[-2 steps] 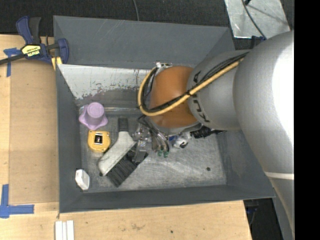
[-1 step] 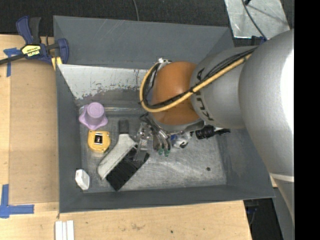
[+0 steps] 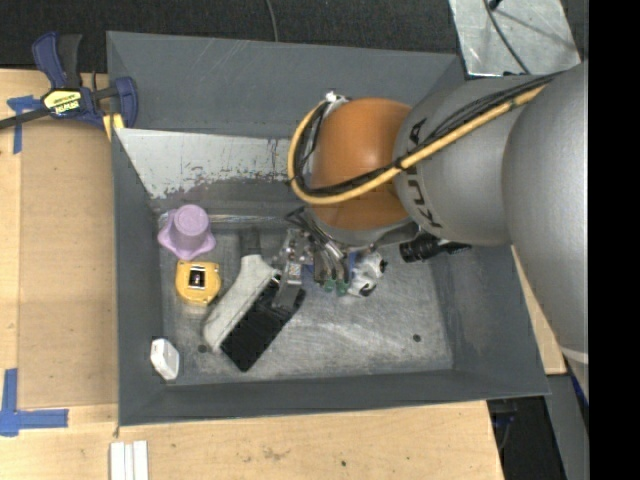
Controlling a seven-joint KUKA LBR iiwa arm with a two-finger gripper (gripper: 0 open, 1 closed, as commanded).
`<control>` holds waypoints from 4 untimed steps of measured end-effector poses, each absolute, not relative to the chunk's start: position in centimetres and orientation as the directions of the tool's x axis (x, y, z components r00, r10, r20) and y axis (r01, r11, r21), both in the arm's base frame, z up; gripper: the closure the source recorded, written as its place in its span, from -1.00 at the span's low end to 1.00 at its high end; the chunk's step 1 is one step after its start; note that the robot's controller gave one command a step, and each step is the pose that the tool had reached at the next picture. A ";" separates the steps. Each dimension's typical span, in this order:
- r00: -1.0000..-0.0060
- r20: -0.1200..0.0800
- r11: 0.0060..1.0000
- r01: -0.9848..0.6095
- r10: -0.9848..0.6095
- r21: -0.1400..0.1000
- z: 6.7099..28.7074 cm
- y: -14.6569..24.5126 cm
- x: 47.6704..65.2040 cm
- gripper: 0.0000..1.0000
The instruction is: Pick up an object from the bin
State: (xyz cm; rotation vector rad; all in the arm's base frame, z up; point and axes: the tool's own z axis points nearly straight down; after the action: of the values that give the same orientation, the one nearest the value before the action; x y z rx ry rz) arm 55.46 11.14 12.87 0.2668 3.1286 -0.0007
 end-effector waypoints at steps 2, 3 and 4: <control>-0.936 -0.003 0.936 0.352 0.352 0.002 16.0 12.4 54.7 -1.00; -0.967 -0.002 0.967 0.256 0.256 -0.004 16.8 14.0 53.0 -1.00; -1.000 -0.003 1.000 0.013 0.013 0.006 16.4 16.1 51.5 -1.00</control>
Offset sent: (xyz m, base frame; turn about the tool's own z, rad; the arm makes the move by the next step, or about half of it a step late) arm 0.0000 0.0000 0.0000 0.0000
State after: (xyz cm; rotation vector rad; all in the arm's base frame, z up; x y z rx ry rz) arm 51.51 16.12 16.42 0.0200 3.1387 0.0087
